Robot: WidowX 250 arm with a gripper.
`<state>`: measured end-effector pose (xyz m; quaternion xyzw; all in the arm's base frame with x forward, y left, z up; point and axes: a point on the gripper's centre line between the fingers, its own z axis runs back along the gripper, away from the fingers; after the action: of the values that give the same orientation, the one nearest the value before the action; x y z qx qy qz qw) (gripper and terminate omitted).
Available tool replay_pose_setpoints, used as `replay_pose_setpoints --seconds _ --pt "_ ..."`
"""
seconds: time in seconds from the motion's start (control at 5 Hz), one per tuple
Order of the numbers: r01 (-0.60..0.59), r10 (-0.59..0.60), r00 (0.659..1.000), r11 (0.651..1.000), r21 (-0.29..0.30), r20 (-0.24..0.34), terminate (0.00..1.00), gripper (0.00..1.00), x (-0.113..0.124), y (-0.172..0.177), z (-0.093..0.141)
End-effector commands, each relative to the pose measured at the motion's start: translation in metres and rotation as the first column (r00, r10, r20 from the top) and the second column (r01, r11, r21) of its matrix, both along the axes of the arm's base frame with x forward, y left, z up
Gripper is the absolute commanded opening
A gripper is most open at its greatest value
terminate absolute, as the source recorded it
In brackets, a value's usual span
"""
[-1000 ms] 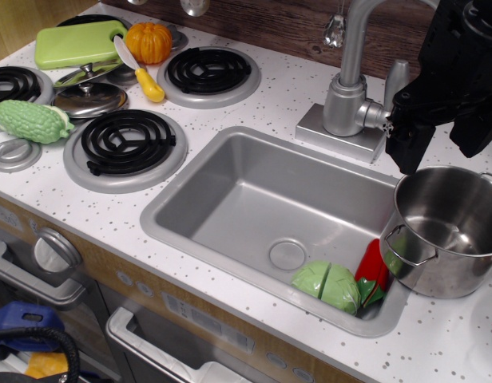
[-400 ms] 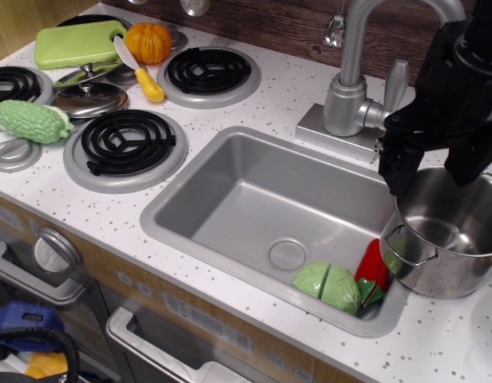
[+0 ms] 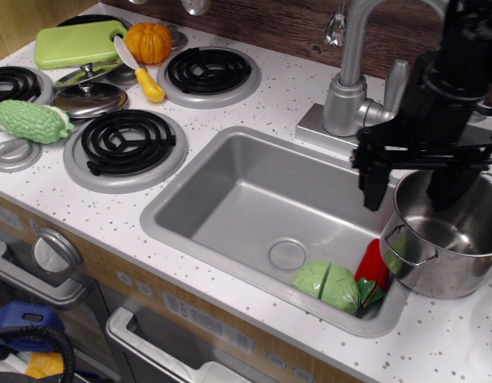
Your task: Put pot in sink
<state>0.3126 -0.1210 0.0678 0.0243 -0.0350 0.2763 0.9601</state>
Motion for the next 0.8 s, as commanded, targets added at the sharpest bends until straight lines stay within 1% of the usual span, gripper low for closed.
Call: replay_pose_setpoints --seconds 0.0,0.2,0.4,0.6 --pt "0.024 -0.018 0.996 0.997 -0.077 0.082 0.00 1.00 0.006 0.013 -0.014" --pt "0.020 -0.009 0.996 0.992 -0.122 0.089 0.00 0.00 0.009 0.018 -0.018" --pt "-0.006 0.018 0.997 0.989 -0.149 0.078 0.00 0.00 0.009 0.016 -0.018" --pt "0.013 -0.007 0.998 0.994 -0.106 0.054 0.00 0.00 0.012 0.025 0.003"
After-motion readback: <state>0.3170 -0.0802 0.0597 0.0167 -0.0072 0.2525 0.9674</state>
